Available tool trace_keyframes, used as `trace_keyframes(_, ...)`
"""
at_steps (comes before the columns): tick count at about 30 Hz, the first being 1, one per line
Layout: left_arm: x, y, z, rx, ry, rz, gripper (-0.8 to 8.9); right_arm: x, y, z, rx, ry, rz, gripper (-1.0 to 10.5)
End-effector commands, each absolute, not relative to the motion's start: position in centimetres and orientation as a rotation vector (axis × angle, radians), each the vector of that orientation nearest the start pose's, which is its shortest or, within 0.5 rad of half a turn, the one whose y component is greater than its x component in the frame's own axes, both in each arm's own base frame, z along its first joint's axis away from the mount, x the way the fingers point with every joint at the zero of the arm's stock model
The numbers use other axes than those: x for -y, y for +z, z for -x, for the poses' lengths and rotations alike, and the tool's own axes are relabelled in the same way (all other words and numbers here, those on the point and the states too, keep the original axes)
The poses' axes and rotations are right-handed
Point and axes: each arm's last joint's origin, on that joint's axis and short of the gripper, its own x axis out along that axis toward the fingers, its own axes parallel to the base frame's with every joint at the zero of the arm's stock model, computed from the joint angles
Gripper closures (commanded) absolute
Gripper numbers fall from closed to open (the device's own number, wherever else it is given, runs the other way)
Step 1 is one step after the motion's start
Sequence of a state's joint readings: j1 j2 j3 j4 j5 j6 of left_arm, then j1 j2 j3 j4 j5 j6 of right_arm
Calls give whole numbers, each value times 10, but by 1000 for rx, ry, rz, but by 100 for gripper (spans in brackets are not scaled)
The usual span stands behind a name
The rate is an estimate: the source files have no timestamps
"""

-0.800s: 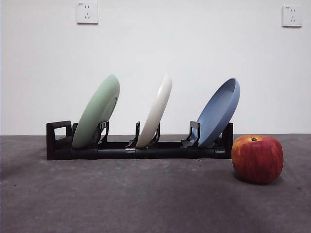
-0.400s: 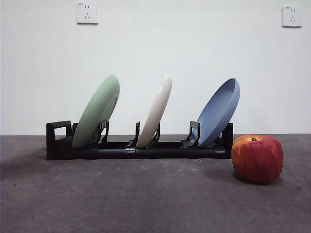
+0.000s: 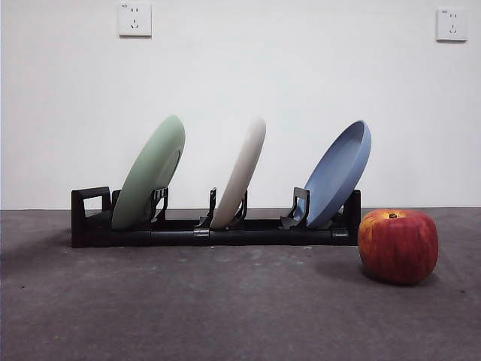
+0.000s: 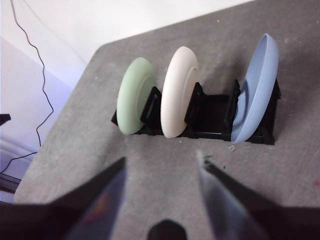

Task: Take the green plate from the plate rack,put the plate on the table,take the apple from the table,put the apple in the plate

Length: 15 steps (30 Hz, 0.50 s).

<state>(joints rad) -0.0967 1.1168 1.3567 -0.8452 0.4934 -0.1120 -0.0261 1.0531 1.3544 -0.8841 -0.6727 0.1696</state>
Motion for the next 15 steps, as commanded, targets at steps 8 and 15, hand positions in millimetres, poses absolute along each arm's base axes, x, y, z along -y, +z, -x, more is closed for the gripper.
trace_keyframes(8, 63, 422, -249, -667, -533, 138, 405, -20, 401, -213, -689, 597, -341, 348)
trace_keyframes(15, 107, 436, -291, -670, -479, -6, 404, -42, 395, -219, -730, 616, -276, 348)
